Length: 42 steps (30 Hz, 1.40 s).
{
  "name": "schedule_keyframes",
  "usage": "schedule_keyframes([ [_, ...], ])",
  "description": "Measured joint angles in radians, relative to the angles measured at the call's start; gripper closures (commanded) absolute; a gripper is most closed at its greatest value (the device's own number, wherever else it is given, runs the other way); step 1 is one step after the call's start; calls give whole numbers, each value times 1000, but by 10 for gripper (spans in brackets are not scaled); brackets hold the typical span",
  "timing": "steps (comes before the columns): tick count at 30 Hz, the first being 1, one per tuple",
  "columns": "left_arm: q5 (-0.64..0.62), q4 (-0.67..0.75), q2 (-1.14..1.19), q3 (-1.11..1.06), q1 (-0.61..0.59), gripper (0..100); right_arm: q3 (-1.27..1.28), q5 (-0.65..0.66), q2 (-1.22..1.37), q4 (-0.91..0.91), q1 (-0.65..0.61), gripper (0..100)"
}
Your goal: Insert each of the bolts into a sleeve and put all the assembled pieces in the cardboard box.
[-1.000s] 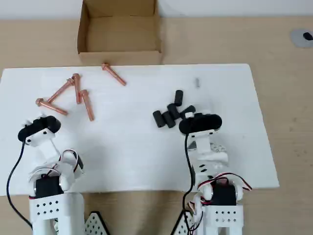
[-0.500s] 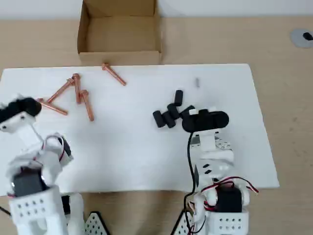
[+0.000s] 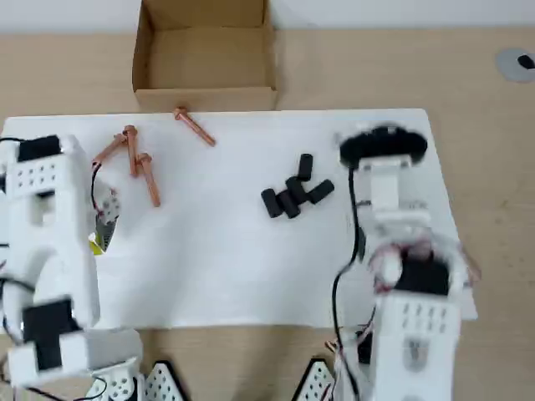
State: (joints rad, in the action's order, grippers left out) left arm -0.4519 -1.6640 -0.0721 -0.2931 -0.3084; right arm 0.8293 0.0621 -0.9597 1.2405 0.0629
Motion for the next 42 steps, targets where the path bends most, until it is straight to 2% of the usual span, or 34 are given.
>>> schedule_keyframes([
  [4, -25, 0, 29, 54, 0, 991, -236, 0, 299, 176, 0, 987],
  [7, -32, 0, 41, 75, 0, 991, -350, 49, 477, 264, 0, 987],
  [12, -32, 0, 41, 77, 0, 991, -479, 141, 638, 362, 0, 987],
  [22, -69, 127, 44, -15, 0, 986, -532, 157, 649, 399, -5, 987],
  [33, -153, 196, 72, -55, 0, 986, -534, 158, 658, 443, -124, 987],
  [38, -226, 207, 193, 60, -3, 986, -532, 157, 658, 457, -124, 987],
  [42, -249, 160, 287, 209, -49, 986, -489, 157, 658, 457, -124, 987],
])
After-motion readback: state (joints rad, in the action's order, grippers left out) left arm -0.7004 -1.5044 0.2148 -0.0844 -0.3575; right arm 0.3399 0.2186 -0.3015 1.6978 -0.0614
